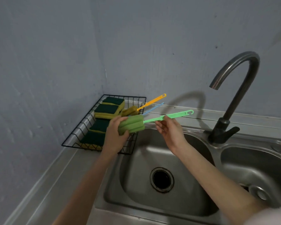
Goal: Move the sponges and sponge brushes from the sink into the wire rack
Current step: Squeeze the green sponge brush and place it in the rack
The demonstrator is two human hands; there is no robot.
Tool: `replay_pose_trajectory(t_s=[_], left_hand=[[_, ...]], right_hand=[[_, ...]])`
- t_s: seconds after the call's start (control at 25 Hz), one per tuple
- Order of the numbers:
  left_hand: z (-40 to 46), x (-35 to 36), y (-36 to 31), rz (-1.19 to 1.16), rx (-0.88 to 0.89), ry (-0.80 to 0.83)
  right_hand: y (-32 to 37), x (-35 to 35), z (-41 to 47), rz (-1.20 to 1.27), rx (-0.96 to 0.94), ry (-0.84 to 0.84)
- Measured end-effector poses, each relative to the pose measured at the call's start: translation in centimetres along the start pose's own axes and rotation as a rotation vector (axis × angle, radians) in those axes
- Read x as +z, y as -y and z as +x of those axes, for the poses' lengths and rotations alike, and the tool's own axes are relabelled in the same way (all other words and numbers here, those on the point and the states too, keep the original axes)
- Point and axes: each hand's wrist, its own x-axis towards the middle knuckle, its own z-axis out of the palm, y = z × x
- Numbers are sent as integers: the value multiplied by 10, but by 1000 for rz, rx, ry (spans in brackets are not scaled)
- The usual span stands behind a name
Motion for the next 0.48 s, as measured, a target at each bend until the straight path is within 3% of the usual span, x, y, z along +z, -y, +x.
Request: replay_pose_trajectory(t_s=[0.2, 0.48], left_hand=[[20, -6, 26, 86, -167, 132], [34, 1, 39, 74, -216, 329]], right_hand=[[-19, 31, 15, -119, 19, -4], [-51, 38, 41, -377, 98, -34]])
